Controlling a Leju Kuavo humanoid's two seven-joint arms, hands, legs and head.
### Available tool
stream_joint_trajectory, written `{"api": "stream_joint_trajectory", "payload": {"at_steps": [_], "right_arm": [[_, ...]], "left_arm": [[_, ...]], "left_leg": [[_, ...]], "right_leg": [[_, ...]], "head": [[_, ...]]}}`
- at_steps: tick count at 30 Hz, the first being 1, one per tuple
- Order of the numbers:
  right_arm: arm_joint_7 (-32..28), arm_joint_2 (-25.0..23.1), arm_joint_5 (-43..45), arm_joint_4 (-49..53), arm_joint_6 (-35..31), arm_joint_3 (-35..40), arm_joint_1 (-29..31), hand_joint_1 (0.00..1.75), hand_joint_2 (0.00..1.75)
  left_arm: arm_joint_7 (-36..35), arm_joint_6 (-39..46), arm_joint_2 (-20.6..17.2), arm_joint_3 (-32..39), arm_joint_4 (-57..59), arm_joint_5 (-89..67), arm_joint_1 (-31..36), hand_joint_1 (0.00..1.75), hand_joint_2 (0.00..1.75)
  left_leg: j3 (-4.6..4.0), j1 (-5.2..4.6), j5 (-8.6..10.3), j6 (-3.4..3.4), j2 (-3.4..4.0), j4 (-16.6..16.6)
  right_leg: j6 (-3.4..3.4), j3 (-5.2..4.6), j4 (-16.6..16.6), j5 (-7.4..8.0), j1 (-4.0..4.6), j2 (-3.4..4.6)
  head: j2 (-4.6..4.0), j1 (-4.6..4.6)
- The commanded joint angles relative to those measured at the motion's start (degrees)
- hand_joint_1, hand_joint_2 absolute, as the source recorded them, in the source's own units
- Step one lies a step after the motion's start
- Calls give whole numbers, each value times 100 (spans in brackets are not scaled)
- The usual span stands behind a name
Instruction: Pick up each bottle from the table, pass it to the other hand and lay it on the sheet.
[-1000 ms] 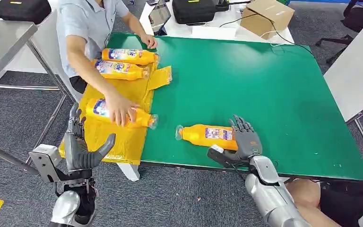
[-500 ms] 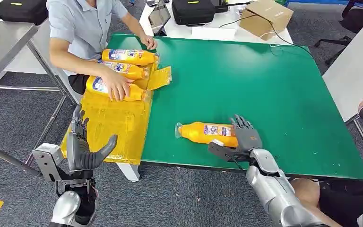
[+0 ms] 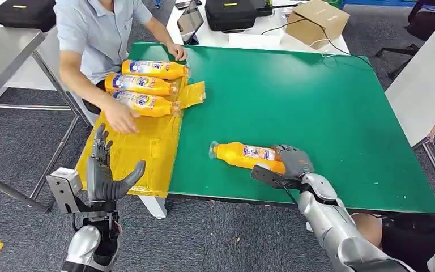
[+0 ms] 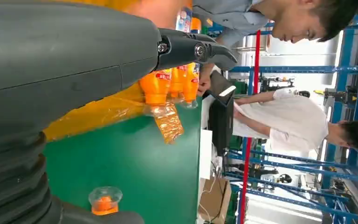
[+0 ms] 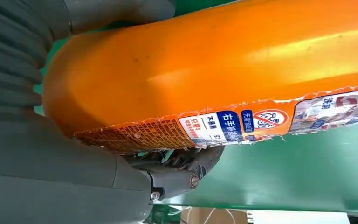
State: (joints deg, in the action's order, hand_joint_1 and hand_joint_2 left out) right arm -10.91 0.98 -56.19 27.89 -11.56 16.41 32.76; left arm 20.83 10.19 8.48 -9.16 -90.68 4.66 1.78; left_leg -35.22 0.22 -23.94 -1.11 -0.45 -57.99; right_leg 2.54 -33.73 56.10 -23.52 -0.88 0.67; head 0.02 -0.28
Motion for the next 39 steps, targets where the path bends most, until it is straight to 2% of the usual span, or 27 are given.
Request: {"api": "stream_joint_trajectory", "payload": {"at_steps": [1, 2, 5, 10, 12, 13, 16, 17, 18, 23, 30, 39], "right_arm": [[-865, -120, 969, -408, 553, -577, -386, 175, 175], [-1276, -193, 1460, -206, 680, -815, -455, 175, 175], [-1947, -419, 2342, 504, 737, -1104, -642, 175, 175], [-2036, -561, 2804, 1440, 652, -1023, -896, 175, 175], [-2284, -701, 3193, 2227, 528, -1057, -1157, 175, 175], [-2185, -712, 3233, 2453, 523, -994, -1231, 175, 175], [-2226, -807, 3543, 3407, 345, -827, -1532, 175, 175], [-2324, -838, 3568, 3661, 289, -686, -1584, 175, 175], [-2303, -860, 3577, 3761, 286, -611, -1607, 175, 175], [-2350, -907, 3412, 3571, 280, -5, -1495, 175, 175], [-2502, -1164, 3258, 2939, 135, 616, -1280, 175, 175], [-2643, -1438, 2975, 2152, -192, 1205, -1025, 175, 175]], "left_arm": [[51, -43, -112, -135, 688, 77, 372, 0, 175], [155, -9, -92, -143, 788, 122, 440, 0, 175], [364, 325, 12, -100, 874, 91, 490, 0, 175], [312, 369, 58, -151, 961, 166, 416, 0, 175], [196, 281, 94, -199, 990, 288, 296, 0, 175], [197, 294, 99, -227, 1011, 280, 268, 0, 175], [60, -49, 4, -454, 1074, 229, 119, 0, 175], [3, -496, -140, -677, 1101, 130, 65, 0, 175], [54, -580, -141, -706, 1114, 71, 24, 0, 175], [300, -1167, -221, -1038, 1162, -272, 33, 0, 175], [202, -1603, -10, -1084, 1288, 192, 232, 0, 175], [62, -1634, 137, -1165, 1474, 636, 519, 0, 175]], "left_leg": [[25, 6, 3, 6, -23, 12], [23, 5, -1, 5, -18, 10], [34, 7, -4, 5, -14, 18], [20, 3, -8, 5, 5, 6], [14, 3, -10, 5, 3, 6], [9, 3, -9, 3, 2, 7], [-14, -1, -7, 0, -6, 5], [-24, 0, -5, -2, -5, 5], [-14, -1, -13, 1, -1, 6], [-38, 0, -9, 0, 0, 5], [-33, 5, -12, 4, 2, 4], [-44, 5, -6, 0, -4, 4]], "right_leg": [[-11, 28, -15, -5, 8, -29], [-9, 19, -12, -4, 7, -23], [-15, 47, -19, -1, 11, -22], [-12, 30, 0, -2, 7, 1], [-13, 27, -1, -3, 8, -2], [-10, 23, 0, -4, 7, -3], [-7, 5, 5, -7, 2, 0], [-5, -5, 4, -4, 3, 3], [-10, 4, 5, -12, 2, 2], [-6, -17, 2, -5, 1, 6], [-12, -14, 1, -8, 7, 5], [-6, -22, 0, -4, 6, 4]], "head": [[0, 0], [0, 2], [0, 0], [0, 0], [0, 0], [0, 0], [0, 0], [0, -2], [0, 0], [0, 0], [0, 0], [0, 0]]}}
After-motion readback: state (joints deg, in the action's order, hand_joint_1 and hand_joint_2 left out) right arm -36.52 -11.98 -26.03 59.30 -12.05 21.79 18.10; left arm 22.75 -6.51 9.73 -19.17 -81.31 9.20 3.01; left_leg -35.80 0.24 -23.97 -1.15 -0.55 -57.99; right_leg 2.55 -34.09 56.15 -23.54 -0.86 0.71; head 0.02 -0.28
